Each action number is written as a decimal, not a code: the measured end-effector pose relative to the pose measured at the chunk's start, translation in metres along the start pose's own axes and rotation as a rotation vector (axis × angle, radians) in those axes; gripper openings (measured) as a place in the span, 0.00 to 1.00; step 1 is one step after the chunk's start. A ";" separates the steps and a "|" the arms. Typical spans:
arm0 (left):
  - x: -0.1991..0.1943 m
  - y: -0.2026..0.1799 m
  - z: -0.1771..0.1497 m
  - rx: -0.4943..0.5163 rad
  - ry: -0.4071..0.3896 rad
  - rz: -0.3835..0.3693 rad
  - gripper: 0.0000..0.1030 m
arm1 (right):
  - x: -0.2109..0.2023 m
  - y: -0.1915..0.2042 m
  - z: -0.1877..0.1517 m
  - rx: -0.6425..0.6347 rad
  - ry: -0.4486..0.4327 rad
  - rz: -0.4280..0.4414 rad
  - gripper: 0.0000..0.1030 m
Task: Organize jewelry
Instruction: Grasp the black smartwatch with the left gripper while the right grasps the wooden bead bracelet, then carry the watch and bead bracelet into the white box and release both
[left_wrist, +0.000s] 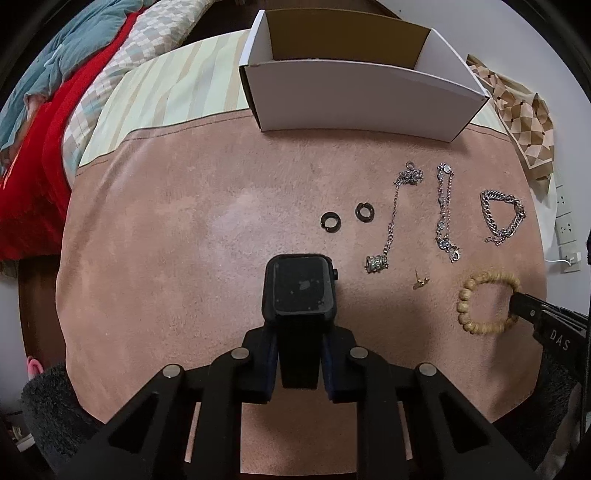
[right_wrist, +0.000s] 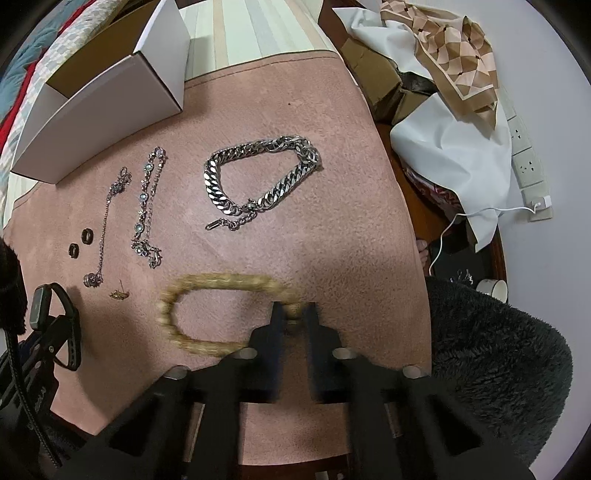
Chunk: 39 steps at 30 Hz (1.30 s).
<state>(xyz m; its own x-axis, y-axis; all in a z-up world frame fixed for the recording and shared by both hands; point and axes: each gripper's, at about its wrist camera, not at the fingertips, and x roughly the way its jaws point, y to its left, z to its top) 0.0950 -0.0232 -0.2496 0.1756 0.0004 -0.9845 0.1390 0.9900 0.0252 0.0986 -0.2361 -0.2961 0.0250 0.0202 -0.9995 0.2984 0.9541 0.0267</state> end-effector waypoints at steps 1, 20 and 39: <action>-0.001 0.000 -0.001 0.000 -0.006 0.004 0.15 | 0.000 0.000 0.000 -0.001 -0.001 0.003 0.09; -0.069 -0.001 0.041 -0.001 -0.169 -0.022 0.15 | -0.088 0.015 0.012 -0.072 -0.178 0.182 0.09; -0.092 0.021 0.178 -0.059 -0.245 -0.113 0.15 | -0.167 0.086 0.140 -0.176 -0.349 0.287 0.09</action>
<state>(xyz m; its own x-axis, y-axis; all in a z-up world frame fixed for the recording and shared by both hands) 0.2550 -0.0271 -0.1277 0.3935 -0.1378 -0.9089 0.1150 0.9883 -0.1001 0.2533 -0.1992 -0.1246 0.4104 0.2173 -0.8856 0.0673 0.9613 0.2671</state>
